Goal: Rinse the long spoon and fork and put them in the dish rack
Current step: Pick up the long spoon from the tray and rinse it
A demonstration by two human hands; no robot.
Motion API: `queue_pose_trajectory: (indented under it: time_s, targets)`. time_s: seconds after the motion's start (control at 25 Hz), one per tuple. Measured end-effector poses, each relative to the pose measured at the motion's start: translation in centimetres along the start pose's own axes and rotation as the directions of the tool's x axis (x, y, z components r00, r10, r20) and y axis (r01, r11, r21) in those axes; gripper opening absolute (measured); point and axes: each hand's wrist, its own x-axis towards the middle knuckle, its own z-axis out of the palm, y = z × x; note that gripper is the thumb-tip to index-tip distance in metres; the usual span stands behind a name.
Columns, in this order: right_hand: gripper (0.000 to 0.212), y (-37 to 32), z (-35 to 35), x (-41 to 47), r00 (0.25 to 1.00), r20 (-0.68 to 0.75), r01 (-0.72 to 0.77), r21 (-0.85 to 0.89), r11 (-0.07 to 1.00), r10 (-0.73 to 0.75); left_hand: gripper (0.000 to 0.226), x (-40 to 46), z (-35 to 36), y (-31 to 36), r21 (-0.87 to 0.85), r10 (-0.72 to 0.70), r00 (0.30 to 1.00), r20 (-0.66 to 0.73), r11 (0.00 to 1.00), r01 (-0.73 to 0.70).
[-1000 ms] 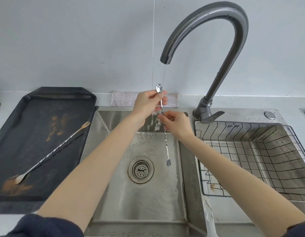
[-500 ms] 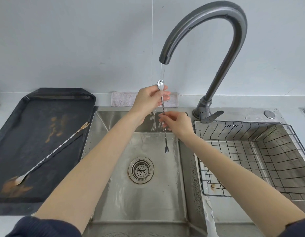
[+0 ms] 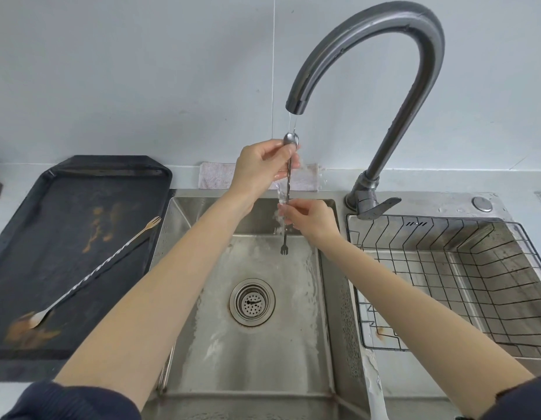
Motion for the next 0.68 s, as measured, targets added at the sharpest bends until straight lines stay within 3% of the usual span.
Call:
queue_pose_trajectory:
  time_s: [0.2,0.68]
  targets:
    - [0.019,-0.9,-0.1,0.8,0.999,-0.032,0.037,-0.044,0.998,-0.038,0.009,0.1,-0.2,-0.8,0.118,0.055,0.998,-0.015,0.992,-0.053]
    - [0.017,-1.4,1.0,2.0,0.996,-0.070,0.049,0.012,0.999,-0.048,0.027,0.2,-0.2,-2.0,0.240,0.020,0.999,0.040,0.970,-0.029]
